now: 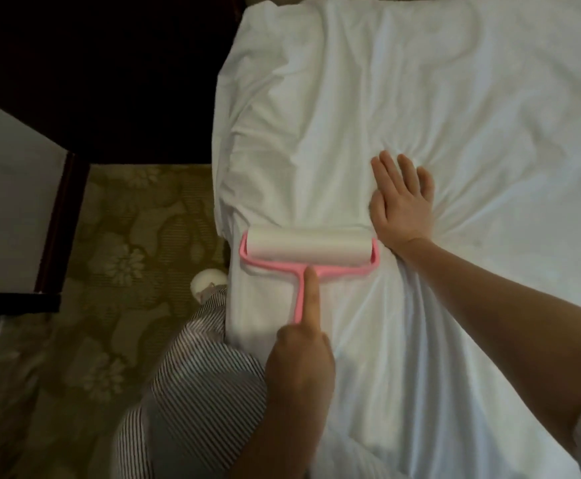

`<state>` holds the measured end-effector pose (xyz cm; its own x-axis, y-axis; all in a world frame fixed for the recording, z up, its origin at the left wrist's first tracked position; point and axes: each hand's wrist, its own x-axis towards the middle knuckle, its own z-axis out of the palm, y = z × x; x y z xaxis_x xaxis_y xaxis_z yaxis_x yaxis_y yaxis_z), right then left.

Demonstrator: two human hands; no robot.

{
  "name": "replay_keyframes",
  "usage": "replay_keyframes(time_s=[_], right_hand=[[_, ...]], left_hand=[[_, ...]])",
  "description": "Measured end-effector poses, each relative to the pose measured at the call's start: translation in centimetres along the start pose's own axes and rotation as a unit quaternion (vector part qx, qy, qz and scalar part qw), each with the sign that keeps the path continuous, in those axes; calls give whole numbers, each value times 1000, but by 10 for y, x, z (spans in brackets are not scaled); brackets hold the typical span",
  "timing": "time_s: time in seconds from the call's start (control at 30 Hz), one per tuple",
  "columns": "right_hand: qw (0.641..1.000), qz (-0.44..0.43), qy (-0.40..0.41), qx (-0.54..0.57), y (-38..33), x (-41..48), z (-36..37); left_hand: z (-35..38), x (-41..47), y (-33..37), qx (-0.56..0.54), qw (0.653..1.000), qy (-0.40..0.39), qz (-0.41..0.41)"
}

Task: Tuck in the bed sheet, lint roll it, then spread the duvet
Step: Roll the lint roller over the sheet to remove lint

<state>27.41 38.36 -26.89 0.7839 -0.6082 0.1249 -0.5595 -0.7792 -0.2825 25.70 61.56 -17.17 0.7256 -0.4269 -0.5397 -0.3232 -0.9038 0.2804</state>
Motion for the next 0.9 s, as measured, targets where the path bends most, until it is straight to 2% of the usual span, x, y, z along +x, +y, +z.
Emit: replay_keyframes(time_s=[0.1, 0.23, 0.33, 0.47, 0.6, 0.7, 0.8, 0.9], right_hand=[[999, 14, -42, 4, -9, -4, -14], [996, 24, -82, 16, -12, -45, -30], [994, 18, -109, -8, -15, -97, -40], [987, 9, -158, -36, -16, -136, -44], [990, 8, -135, -39, -20, -138, -43], [990, 0, -135, -40, -20, -142, -43], [990, -3, -131, -47, -27, -156, -44], [990, -9, -132, -45, -32, -180, -41]], left_hand=[[0, -18, -11, 4, 997, 71, 20], [-33, 41, 12, -3, 999, 38, 31], [-67, 81, 43, -51, 997, 35, 52], [-59, 70, 49, -58, 997, 25, 38], [-9, -8, 13, -60, 998, 29, 11], [27, -71, -16, -8, 1000, 27, 12], [13, -58, -17, -14, 999, 18, 29], [-16, -16, 0, -4, 998, 49, 45]])
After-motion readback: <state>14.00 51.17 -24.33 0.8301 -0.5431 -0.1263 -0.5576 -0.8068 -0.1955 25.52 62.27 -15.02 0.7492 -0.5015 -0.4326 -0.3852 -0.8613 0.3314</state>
